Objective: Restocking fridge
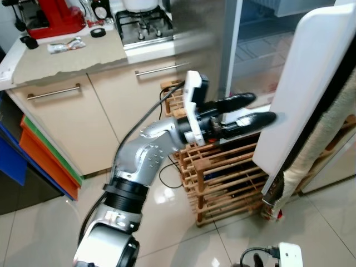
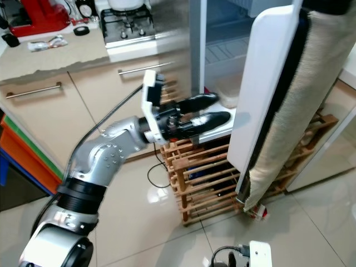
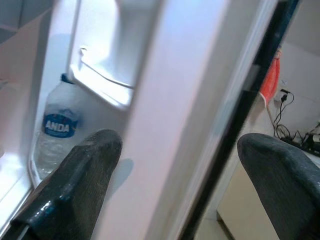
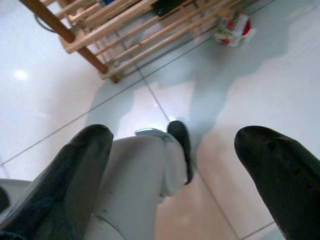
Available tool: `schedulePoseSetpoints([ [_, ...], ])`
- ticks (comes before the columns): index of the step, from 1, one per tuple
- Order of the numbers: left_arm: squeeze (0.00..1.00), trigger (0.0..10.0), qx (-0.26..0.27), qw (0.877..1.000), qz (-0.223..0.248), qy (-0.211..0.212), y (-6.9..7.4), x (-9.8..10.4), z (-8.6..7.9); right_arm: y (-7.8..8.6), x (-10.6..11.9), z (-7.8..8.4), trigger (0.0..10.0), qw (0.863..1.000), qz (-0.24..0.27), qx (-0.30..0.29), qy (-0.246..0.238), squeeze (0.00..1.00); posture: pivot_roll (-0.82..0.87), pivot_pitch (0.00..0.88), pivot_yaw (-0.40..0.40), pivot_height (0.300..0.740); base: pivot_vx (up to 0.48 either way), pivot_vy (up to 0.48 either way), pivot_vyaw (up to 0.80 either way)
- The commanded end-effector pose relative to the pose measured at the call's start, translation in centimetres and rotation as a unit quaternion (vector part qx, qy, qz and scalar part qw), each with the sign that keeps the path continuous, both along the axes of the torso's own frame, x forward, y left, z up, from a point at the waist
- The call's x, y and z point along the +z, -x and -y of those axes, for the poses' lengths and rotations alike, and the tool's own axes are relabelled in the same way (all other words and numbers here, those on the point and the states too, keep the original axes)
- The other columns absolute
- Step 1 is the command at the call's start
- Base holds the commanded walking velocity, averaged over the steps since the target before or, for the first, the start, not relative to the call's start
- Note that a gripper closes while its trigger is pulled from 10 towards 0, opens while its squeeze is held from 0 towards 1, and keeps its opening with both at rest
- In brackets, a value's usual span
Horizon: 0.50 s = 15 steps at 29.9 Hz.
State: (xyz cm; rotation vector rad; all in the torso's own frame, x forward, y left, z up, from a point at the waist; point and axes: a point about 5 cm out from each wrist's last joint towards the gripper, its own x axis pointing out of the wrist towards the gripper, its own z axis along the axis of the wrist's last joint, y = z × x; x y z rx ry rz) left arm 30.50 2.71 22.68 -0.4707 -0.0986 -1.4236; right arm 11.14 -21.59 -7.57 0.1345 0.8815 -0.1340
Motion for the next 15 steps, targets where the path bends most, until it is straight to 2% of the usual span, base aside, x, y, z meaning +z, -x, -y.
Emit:
schedulePoseSetpoints([
  [1, 0.00, 10.0, 0.017, 1.000, 0.000, -0.003, -0.1, 0.2, -1.2, -0.8, 0.0, -0.5, 10.0, 1.000, 0.003, 0.011, -0.026, 0.00, -0.15, 0.035, 0.104, 0.740, 0.000, 0.000, 0.00],
  [2, 0.00, 10.0, 0.027, 1.000, -0.002, -0.008, -0.1, 0.1, -1.8, -1.2, 0.0, -0.7, 10.0, 0.999, 0.004, 0.023, -0.033, 0.00, -0.15, 0.035, 0.104, 0.740, 0.000, 0.000, 0.00],
  [3, 0.00, 10.0, 0.077, 0.997, -0.001, -0.029, -0.7, -0.4, -2.9, -2.4, 0.2, -1.3, 10.0, 0.998, 0.017, 0.042, -0.054, 0.00, -0.13, 0.026, 0.104, 0.740, 0.000, 0.000, 0.00],
  [4, 0.00, 10.0, 0.077, 0.997, -0.001, -0.029, -0.7, -0.4, -2.9, -2.4, 0.2, -1.3, 10.0, 0.998, 0.017, 0.042, -0.054, 0.00, -0.13, 0.026, 0.104, 0.740, 0.000, 0.000, 0.00],
  [5, 0.00, 10.0, 0.185, 0.981, -0.023, -0.053, -2.3, -1.6, -4.3, -3.7, 0.6, -2.1, 10.0, 0.995, 0.034, 0.050, -0.085, 0.00, -0.12, 0.019, 0.102, 0.740, 0.000, 0.000, 0.00],
  [6, 0.00, 10.0, 0.322, 0.939, -0.061, -0.098, -3.7, -4.0, -6.2, -4.9, 0.8, -3.2, 10.0, 0.990, 0.042, 0.060, -0.120, 0.00, -0.12, 0.019, 0.102, 0.740, 0.000, 0.000, 0.00],
  [7, 0.00, 10.0, 0.322, 0.939, -0.061, -0.098, -3.7, -4.0, -6.2, -4.9, 0.8, -3.2, 10.0, 0.990, 0.042, 0.060, -0.120, 0.00, -0.12, 0.019, 0.102, 0.740, 0.000, 0.000, 0.00],
  [8, 0.00, 10.0, 0.409, 0.899, -0.086, -0.131, -4.2, -5.8, -7.6, -5.6, 0.9, -3.9, 10.0, 0.986, 0.046, 0.067, -0.144, 0.00, -0.11, 0.016, 0.100, 0.740, 0.000, 0.000, 0.00],
  [9, 0.00, 10.0, 0.464, 0.864, -0.089, -0.172, -4.1, -7.4, -8.4, -6.2, 1.0, -4.7, 10.0, 0.982, 0.047, 0.078, -0.163, 0.00, -0.10, 0.014, 0.096, 0.740, 0.000, 0.000, 0.00],
  [10, 0.00, 10.0, 0.464, 0.864, -0.089, -0.172, -4.1, -7.4, -8.4, -6.2, 1.0, -4.7, 10.0, 0.982, 0.047, 0.078, -0.163, 0.00, -0.10, 0.014, 0.096, 0.740, 0.000, 0.000, 0.00],
  [11, 0.00, 10.0, 0.487, 0.843, -0.082, -0.211, -3.9, -8.4, -8.8, -6.6, 1.1, -5.2, 10.0, 0.980, 0.048, 0.091, -0.169, 0.00, -0.10, 0.011, 0.095, 0.740, 0.000, 0.000, 0.00],
  [12, 0.00, 10.0, 0.487, 0.843, -0.082, -0.211, -3.9, -8.4, -8.8, -6.6, 1.1, -5.2, 10.0, 0.980, 0.048, 0.091, -0.169, 0.00, -0.10, 0.011, 0.095, 0.740, 0.000, 0.000, 0.00],
  [15, 0.00, 10.0, 0.530, 0.785, -0.049, -0.318, -3.4, -10.9, -10.2, -8.0, 2.0, -6.1, 10.0, 0.978, 0.078, 0.121, -0.154, 0.00, -0.10, 0.009, 0.096, 0.740, 0.000, 0.000, 0.00],
])
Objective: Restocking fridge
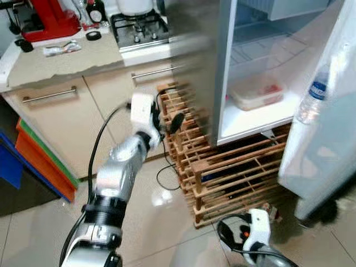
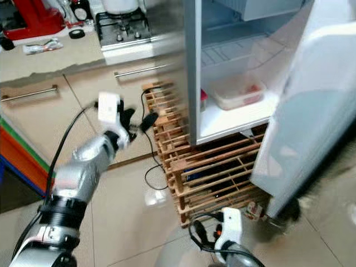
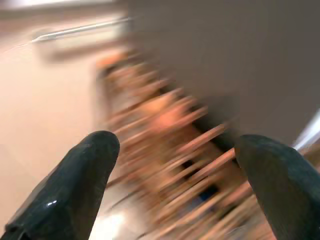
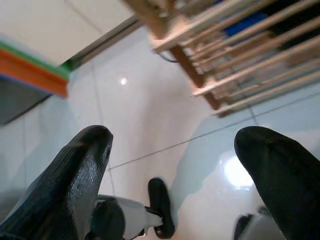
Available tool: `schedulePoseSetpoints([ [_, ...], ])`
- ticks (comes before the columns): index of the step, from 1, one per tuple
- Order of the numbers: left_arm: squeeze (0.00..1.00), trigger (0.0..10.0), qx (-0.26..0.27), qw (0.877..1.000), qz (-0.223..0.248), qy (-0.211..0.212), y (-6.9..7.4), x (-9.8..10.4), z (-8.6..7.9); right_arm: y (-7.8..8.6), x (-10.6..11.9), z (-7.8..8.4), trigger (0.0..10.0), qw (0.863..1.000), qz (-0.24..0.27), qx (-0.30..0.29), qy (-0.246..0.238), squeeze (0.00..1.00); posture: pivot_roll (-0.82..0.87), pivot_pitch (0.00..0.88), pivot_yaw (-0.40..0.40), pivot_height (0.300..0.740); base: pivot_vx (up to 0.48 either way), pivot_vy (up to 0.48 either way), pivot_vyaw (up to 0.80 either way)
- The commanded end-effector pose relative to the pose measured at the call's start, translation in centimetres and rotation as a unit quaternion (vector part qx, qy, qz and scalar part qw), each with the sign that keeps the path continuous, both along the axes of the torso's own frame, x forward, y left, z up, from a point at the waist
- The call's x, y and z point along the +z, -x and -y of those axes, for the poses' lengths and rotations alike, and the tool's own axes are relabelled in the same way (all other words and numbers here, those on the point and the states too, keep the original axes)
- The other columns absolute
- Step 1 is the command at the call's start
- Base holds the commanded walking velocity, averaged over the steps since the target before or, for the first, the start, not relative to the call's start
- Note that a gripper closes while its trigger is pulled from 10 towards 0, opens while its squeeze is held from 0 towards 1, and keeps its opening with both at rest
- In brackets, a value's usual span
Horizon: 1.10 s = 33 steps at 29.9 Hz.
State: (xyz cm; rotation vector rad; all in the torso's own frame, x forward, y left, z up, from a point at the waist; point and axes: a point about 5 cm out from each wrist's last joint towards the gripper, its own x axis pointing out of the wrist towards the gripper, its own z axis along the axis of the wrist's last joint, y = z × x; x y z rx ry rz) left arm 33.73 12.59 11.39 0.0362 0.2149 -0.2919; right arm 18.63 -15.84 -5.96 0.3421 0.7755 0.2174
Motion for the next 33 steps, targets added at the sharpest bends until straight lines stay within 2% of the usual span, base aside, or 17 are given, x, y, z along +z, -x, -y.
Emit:
schedulePoseSetpoints([
  [1, 0.00, 10.0, 0.027, 0.997, 0.019, -0.065, -0.2, 0.0, -0.8, -0.9, 0.7, -0.4, 10.0, 0.999, 0.028, 0.015, 0.015, 0.00, -0.10, 0.009, 0.096, 0.740, 0.000, 0.000, 0.00],
  [3, 0.00, 10.0, 0.045, 0.995, 0.016, -0.083, 0.0, -0.6, -1.5, -1.7, 1.4, -0.2, 10.0, 0.996, 0.063, 0.019, 0.058, 0.00, -0.10, 0.009, 0.096, 0.740, 0.000, 0.000, 0.00],
  [5, 0.00, 10.0, 0.068, 0.993, 0.013, -0.098, 0.2, -1.6, -2.6, -3.5, 3.8, 1.3, 10.0, 0.977, 0.160, -0.022, 0.136, 0.00, -0.11, 0.011, 0.104, 0.740, 0.000, 0.000, 0.00],
  [6, 0.00, 10.0, 0.068, 0.993, 0.013, -0.098, 0.2, -1.6, -2.6, -3.5, 3.8, 1.3, 10.0, 0.977, 0.160, -0.022, 0.136, 0.00, -0.11, 0.011, 0.104, 0.740, 0.000, 0.000, 0.00],
  [8, 0.00, 10.0, 0.087, 0.991, 0.013, -0.098, 0.5, -2.6, -3.2, -4.8, 7.8, 2.5, 10.0, 0.941, 0.266, -0.070, 0.196, 0.00, -0.12, 0.020, 0.108, 0.740, 0.000, 0.000, 0.00],
  [9, 0.00, 10.0, 0.087, 0.991, 0.013, -0.098, 0.5, -2.6, -3.2, -4.8, 7.8, 2.5, 10.0, 0.941, 0.266, -0.070, 0.196, 0.00, -0.12, 0.020, 0.108, 0.740, 0.000, 0.000, 0.00],
  [10, 0.00, 10.0, 0.104, 0.990, 0.018, -0.094, 0.6, -3.2, -3.1, -5.2, 10.5, 3.6, 10.0, 0.910, 0.326, -0.115, 0.228, 0.00, -0.13, 0.021, 0.107, 0.740, 0.000, 0.000, 0.00],
  [11, 0.00, 10.0, 0.108, 0.990, 0.018, -0.091, 0.6, -3.3, -2.9, -5.3, 11.0, 4.0, 10.0, 0.904, 0.336, -0.129, 0.230, 0.00, -0.13, 0.024, 0.107, 0.740, 0.000, 0.000, 0.00],
  [12, 0.00, 10.0, 0.108, 0.990, 0.018, -0.091, 0.6, -3.3, -2.9, -5.3, 11.0, 4.0, 10.0, 0.904, 0.336, -0.129, 0.230, 0.00, -0.13, 0.024, 0.107, 0.740, 0.000, 0.000, 0.00],
  [15, 0.00, 10.0, 0.112, 0.989, 0.023, -0.098, 0.3, -3.4, -2.6, -5.2, 11.9, 4.9, 10.0, 0.885, 0.357, -0.153, 0.256, 0.00, -0.14, 0.025, 0.108, 0.740, 0.000, 0.000, 0.00],
  [18, 0.00, 10.0, 0.107, 0.990, 0.036, -0.090, 0.0, -3.1, -2.0, -4.7, 12.9, 6.7, 10.0, 0.859, 0.373, -0.197, 0.291, 0.00, -0.15, 0.028, 0.109, 0.740, 0.000, 0.000, 0.00],
  [23, 0.00, 10.0, 0.104, 0.990, 0.041, -0.086, -0.1, -3.3, -1.5, -3.9, 13.2, 8.2, 10.0, 0.844, 0.362, -0.221, 0.328, 0.00, -0.15, 0.029, 0.110, 0.740, 0.000, 0.000, 0.00],
  [24, 0.00, 10.0, 0.102, 0.990, 0.042, -0.083, 0.0, -3.3, -1.3, -3.4, 13.2, 9.6, 10.0, 0.833, 0.354, -0.235, 0.355, 0.00, -0.16, 0.031, 0.109, 0.740, 0.000, 0.000, 0.00],
  [25, 0.00, 10.0, 0.102, 0.990, 0.042, -0.083, 0.0, -3.3, -1.3, -3.4, 13.2, 9.6, 10.0, 0.833, 0.354, -0.235, 0.355, 0.00, -0.16, 0.031, 0.109, 0.740, 0.000, 0.000, 0.00],
  [26, 0.00, 10.0, 0.102, 0.990, 0.044, -0.083, 0.0, -3.3, -1.3, -3.1, 13.2, 10.6, 10.0, 0.823, 0.348, -0.249, 0.373, 0.00, -0.16, 0.031, 0.109, 0.740, 0.000, 0.000, 0.00],
  [29, 0.00, 10.0, 0.103, 0.990, 0.049, -0.082, -0.1, -3.2, -1.2, -2.9, 13.5, 11.4, 10.0, 0.811, 0.348, -0.266, 0.388, 0.00, -0.16, 0.031, 0.108, 0.740, 0.000, 0.000, 0.00],
  [33, 0.00, 10.0, 0.105, 0.990, 0.052, -0.080, -0.2, -3.1, -1.3, -3.3, 13.9, 10.7, 10.0, 0.813, 0.360, -0.260, 0.376, 0.00, -0.16, 0.032, 0.108, 0.740, 0.000, 0.000, 0.00],
])
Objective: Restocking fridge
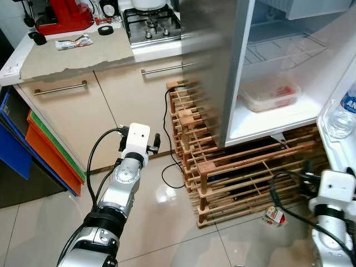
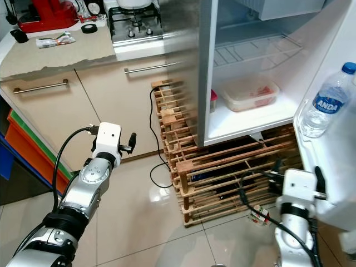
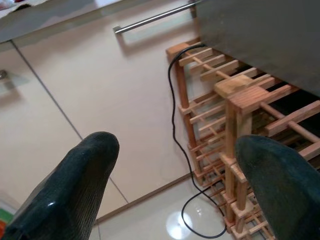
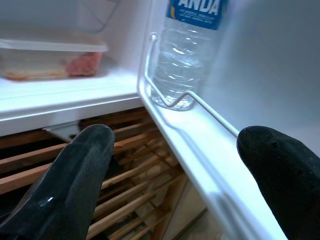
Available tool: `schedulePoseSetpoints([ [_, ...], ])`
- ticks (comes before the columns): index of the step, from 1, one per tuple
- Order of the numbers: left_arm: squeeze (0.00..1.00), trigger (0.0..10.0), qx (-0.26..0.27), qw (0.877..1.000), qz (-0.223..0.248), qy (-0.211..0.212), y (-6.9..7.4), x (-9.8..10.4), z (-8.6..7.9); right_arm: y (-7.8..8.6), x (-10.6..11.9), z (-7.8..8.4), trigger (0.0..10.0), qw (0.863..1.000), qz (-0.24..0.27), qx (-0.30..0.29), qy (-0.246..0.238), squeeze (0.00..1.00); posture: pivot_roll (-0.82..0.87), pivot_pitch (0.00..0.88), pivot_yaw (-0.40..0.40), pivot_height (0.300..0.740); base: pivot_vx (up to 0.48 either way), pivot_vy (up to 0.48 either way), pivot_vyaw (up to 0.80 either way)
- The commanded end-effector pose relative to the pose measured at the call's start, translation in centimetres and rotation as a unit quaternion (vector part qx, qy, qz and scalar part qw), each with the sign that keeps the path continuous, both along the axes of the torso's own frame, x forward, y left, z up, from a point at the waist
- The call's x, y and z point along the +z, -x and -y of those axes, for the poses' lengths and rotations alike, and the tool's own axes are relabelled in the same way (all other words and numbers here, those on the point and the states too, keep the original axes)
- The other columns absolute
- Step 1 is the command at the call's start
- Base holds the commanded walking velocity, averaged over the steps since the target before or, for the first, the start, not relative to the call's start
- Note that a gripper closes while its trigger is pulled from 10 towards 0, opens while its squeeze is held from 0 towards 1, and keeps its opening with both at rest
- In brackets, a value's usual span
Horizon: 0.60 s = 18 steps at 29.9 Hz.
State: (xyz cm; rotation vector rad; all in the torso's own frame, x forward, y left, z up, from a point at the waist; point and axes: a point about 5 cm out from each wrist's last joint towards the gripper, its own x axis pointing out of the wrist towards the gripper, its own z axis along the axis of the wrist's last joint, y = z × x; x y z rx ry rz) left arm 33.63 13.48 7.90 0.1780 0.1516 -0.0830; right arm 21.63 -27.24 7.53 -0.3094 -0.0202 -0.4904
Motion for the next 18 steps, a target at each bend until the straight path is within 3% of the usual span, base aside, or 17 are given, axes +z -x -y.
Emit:
schedulePoseSetpoints([
  [1, 0.00, 10.0, 0.010, 1.000, 0.010, -0.003, -0.4, 0.4, -0.4, -0.7, 0.6, -1.5, 10.0, 0.999, 0.020, 0.030, -0.011, 0.00, -0.15, 0.031, 0.107, 0.740, 0.000, 0.000, 0.00],
  [7, 0.00, 10.0, 0.005, 0.999, 0.036, 0.035, -0.8, 1.6, 0.2, -2.7, 1.5, -6.1, 10.0, 0.988, 0.051, 0.127, -0.069, 0.00, -0.14, 0.029, 0.106, 0.740, 0.000, 0.000, 0.00],
  [13, 0.00, 10.0, -0.013, 0.995, 0.055, 0.082, -1.3, 3.3, 1.3, -4.1, 1.6, -8.8, 10.0, 0.977, 0.054, 0.163, -0.128, 0.00, -0.13, 0.035, 0.098, 0.740, 0.000, 0.000, 0.69],
  [15, 0.00, 10.0, -0.028, 0.993, 0.059, 0.103, -1.6, 4.0, 1.9, -5.1, 1.9, -10.4, 10.0, 0.966, 0.062, 0.182, -0.175, 0.00, -0.12, 0.038, 0.093, 0.740, 0.000, 0.000, 0.69],
  [18, 0.00, 10.0, -0.057, 0.990, 0.071, 0.112, -1.8, 4.8, 2.7, -6.0, 3.3, -12.2, 10.0, 0.956, 0.082, 0.212, -0.185, 0.00, -0.11, 0.035, 0.083, 0.740, 0.000, 0.000, 0.70],
])
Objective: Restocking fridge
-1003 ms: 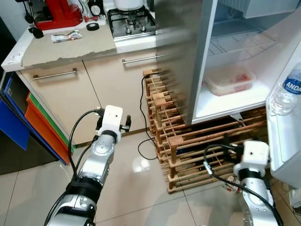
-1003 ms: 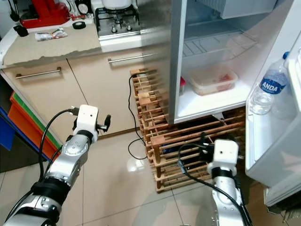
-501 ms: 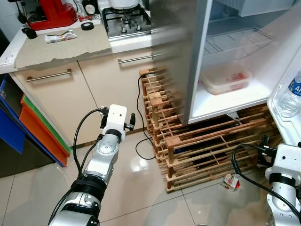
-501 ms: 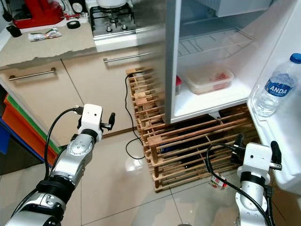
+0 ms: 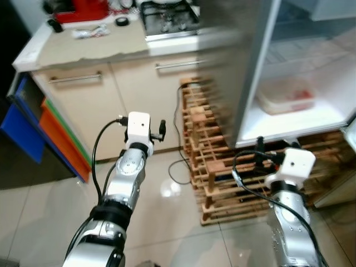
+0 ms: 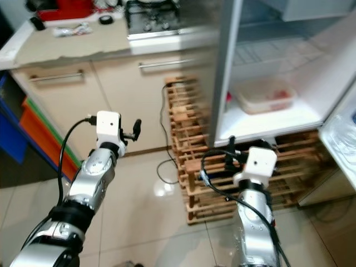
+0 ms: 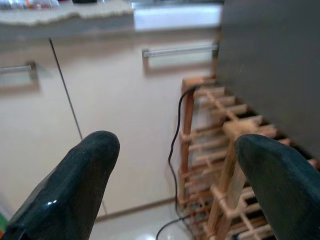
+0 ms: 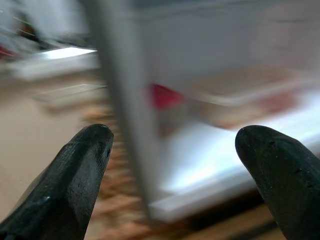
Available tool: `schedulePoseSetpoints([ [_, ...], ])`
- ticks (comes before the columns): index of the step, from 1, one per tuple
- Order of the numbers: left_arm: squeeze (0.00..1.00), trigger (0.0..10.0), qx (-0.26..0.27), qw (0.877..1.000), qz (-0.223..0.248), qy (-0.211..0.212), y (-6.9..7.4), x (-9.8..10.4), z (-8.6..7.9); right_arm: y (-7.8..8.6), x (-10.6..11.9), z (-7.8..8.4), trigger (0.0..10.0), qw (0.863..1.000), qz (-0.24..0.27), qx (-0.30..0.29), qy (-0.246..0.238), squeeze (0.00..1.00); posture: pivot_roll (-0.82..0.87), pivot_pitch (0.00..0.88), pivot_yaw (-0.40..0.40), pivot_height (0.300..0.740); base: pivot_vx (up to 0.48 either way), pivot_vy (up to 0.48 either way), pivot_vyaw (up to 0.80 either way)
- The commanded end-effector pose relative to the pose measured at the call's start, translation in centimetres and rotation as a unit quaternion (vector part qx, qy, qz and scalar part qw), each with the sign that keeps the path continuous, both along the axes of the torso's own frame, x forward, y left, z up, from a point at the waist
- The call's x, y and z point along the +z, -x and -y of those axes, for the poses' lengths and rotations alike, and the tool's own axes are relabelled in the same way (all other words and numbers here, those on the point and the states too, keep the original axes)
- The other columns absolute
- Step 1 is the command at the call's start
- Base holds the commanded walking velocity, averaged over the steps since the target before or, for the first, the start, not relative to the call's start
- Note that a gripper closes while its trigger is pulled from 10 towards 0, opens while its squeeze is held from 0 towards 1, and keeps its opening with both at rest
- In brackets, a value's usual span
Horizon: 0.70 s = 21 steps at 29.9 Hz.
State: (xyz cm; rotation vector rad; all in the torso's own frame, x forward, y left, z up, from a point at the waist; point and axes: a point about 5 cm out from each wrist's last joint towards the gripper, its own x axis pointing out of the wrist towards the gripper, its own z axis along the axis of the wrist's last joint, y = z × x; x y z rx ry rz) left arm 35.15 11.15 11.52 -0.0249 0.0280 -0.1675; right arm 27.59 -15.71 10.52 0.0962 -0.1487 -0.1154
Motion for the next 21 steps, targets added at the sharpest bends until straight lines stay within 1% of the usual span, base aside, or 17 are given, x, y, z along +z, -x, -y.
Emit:
schedulePoseSetpoints([
  [1, 0.00, 10.0, -0.016, 1.000, 0.019, 0.005, -0.3, 1.2, 0.3, -0.1, 0.3, -0.6, 10.0, 1.000, 0.003, 0.016, -0.005, 0.00, -0.11, 0.035, 0.083, 0.740, 0.000, 0.000, 0.70],
  [2, 0.00, 10.0, -0.017, 0.999, 0.036, 0.003, -0.2, 1.8, 0.0, -0.1, 0.9, -0.9, 10.0, 1.000, 0.017, 0.025, 0.009, 0.00, -0.09, 0.036, 0.080, 0.740, 0.000, 0.000, 0.69],
  [3, 0.00, 10.0, -0.009, 0.999, 0.040, 0.003, -0.2, 1.9, -0.5, -0.2, 1.0, -0.9, 10.0, 0.999, 0.022, 0.027, 0.018, 0.00, -0.09, 0.038, 0.076, 0.740, 0.000, 0.000, 0.69],
  [4, 0.00, 10.0, -0.009, 0.999, 0.040, 0.003, -0.2, 1.9, -0.5, -0.2, 1.0, -0.9, 10.0, 0.999, 0.022, 0.027, 0.018, 0.00, -0.09, 0.038, 0.076, 0.740, 0.000, 0.000, 0.69],
  [5, 0.00, 10.0, 0.001, 0.999, 0.042, 0.008, -0.1, 2.0, -1.1, -0.2, 1.1, -0.6, 10.0, 0.999, 0.024, 0.027, 0.026, 0.00, -0.07, 0.037, 0.068, 0.740, 0.000, 0.000, 0.68],
  [6, 0.00, 10.0, 0.001, 0.999, 0.042, 0.008, -0.1, 2.0, -1.1, -0.2, 1.1, -0.6, 10.0, 0.999, 0.024, 0.027, 0.026, 0.00, -0.07, 0.037, 0.068, 0.740, 0.000, 0.000, 0.68],
  [7, 0.00, 10.0, 0.005, 0.999, 0.047, 0.010, 0.2, 2.1, -1.5, -0.3, 1.1, -0.2, 10.0, 0.999, 0.022, 0.027, 0.032, 0.00, -0.06, 0.032, 0.069, 0.740, 0.000, 0.000, 0.69],
  [8, 0.00, 10.0, 0.007, 0.999, 0.049, 0.011, 0.3, 2.1, -1.5, -0.4, 1.1, 0.1, 10.0, 0.999, 0.022, 0.027, 0.035, 0.00, -0.06, 0.031, 0.069, 0.740, 0.000, 0.000, 0.69],
  [12, 0.00, 10.0, 0.000, 0.999, 0.047, 0.010, 0.5, 1.9, -1.0, -0.5, 0.7, 1.5, 10.0, 0.999, 0.013, -0.001, 0.037, 0.00, -0.03, 0.021, 0.073, 0.740, 0.000, 0.000, 0.68],
  [13, 0.00, 10.0, 0.005, 0.999, 0.044, 0.011, 0.5, 1.7, -1.4, -0.4, 0.3, 2.4, 10.0, 0.998, 0.001, -0.023, 0.052, 0.00, -0.03, 0.021, 0.066, 0.740, 0.000, 0.000, 0.00],
  [15, 0.00, 10.0, 0.009, 0.999, 0.042, 0.011, 0.5, 1.6, -1.6, -0.4, 0.2, 2.7, 10.0, 0.998, -0.003, -0.029, 0.058, 0.00, -0.03, 0.021, 0.066, 0.740, 0.000, 0.000, 0.00],
  [16, 0.00, 10.0, 0.025, 0.999, 0.029, 0.008, 0.6, 0.8, -2.6, 0.1, 0.0, 3.8, 10.0, 0.995, -0.008, -0.052, 0.082, 0.00, -0.02, 0.025, 0.063, 0.740, 0.000, 0.000, 0.00],
  [17, 0.00, 10.0, 0.036, 0.999, 0.012, 0.008, 1.0, -0.2, -3.7, 0.5, -0.1, 4.4, 10.0, 0.994, -0.011, -0.056, 0.090, 0.00, -0.03, 0.021, 0.057, 0.740, 0.000, 0.000, 0.00],
  [18, 0.00, 10.0, 0.036, 0.999, 0.012, 0.008, 1.0, -0.2, -3.7, 0.5, -0.1, 4.4, 10.0, 0.994, -0.011, -0.056, 0.090, 0.00, -0.03, 0.021, 0.057, 0.740, 0.000, 0.000, 0.00],
  [19, 0.00, 10.0, 0.046, 0.999, -0.009, -0.001, 1.7, -1.4, -4.9, 1.1, -0.2, 5.2, 10.0, 0.993, -0.016, -0.054, 0.104, 0.00, -0.03, 0.021, 0.053, 0.740, 0.000, 0.000, 0.00],
  [20, 0.00, 10.0, 0.041, 0.999, -0.023, -0.024, 2.7, -2.4, -5.7, 1.7, -0.5, 6.0, 10.0, 0.991, -0.021, -0.056, 0.123, 0.00, -0.03, 0.020, 0.044, 0.740, 0.000, 0.000, 0.00],
  [21, 0.00, 10.0, 0.041, 0.999, -0.023, -0.024, 2.7, -2.4, -5.7, 1.7, -0.5, 6.0, 10.0, 0.991, -0.021, -0.056, 0.123, 0.00, -0.03, 0.020, 0.044, 0.740, 0.000, 0.000, 0.00],
])
